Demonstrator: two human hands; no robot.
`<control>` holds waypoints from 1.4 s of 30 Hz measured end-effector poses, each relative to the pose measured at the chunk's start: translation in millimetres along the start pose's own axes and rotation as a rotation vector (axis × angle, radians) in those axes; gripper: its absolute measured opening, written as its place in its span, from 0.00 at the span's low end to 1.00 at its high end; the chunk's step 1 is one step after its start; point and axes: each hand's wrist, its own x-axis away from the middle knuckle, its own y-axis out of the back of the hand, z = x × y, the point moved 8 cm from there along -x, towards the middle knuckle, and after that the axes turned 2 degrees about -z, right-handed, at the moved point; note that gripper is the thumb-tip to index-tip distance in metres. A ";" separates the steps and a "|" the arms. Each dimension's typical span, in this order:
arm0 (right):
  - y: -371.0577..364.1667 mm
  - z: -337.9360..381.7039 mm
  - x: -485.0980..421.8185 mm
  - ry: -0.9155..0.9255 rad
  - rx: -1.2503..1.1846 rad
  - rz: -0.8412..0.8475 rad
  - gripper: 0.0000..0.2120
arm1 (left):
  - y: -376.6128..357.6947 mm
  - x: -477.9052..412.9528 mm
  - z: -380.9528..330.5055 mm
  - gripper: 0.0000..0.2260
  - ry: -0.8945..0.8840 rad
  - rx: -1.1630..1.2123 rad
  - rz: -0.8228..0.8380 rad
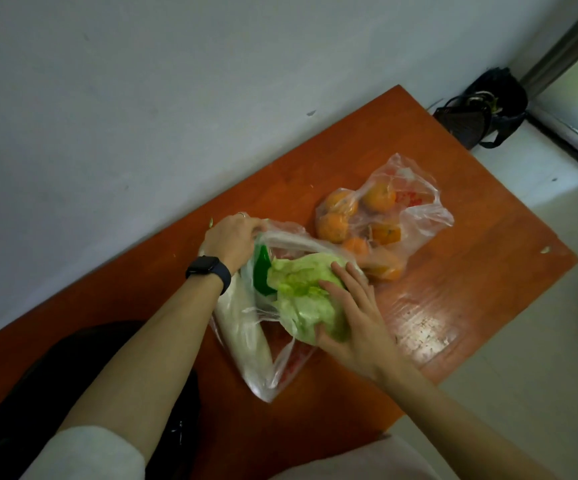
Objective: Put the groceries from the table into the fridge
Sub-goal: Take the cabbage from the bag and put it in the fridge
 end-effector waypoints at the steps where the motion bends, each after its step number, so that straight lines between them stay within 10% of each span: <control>1: 3.7 -0.9 7.9 -0.004 -0.040 -0.003 0.33 | -3.7 2.1 5.6 0.12 0.019 -0.048 0.029; 9: 30.6 -8.8 60.4 -0.205 -0.350 -0.218 0.19 | 35.1 79.4 -68.2 0.10 -0.125 0.295 -0.219; 17: 27.8 -0.8 52.4 -0.305 -0.305 -0.295 0.04 | -43.2 127.7 -119.4 0.28 0.147 0.525 0.170; 23: 24.1 -53.6 90.8 -0.851 -0.617 -0.462 0.27 | -31.7 139.1 -112.7 0.12 0.312 0.612 -0.010; 26: -15.7 -83.0 100.7 -1.186 -0.939 -0.258 0.49 | -40.1 150.3 -108.5 0.27 0.439 0.670 -0.052; 30: -49.7 -66.9 92.4 -1.099 -1.285 -0.001 0.40 | -58.2 169.8 -106.6 0.31 0.518 0.830 -0.010; 42: -67.4 -70.6 101.1 -1.096 -1.505 -0.025 0.39 | -52.6 205.7 -128.1 0.34 0.542 0.779 -0.129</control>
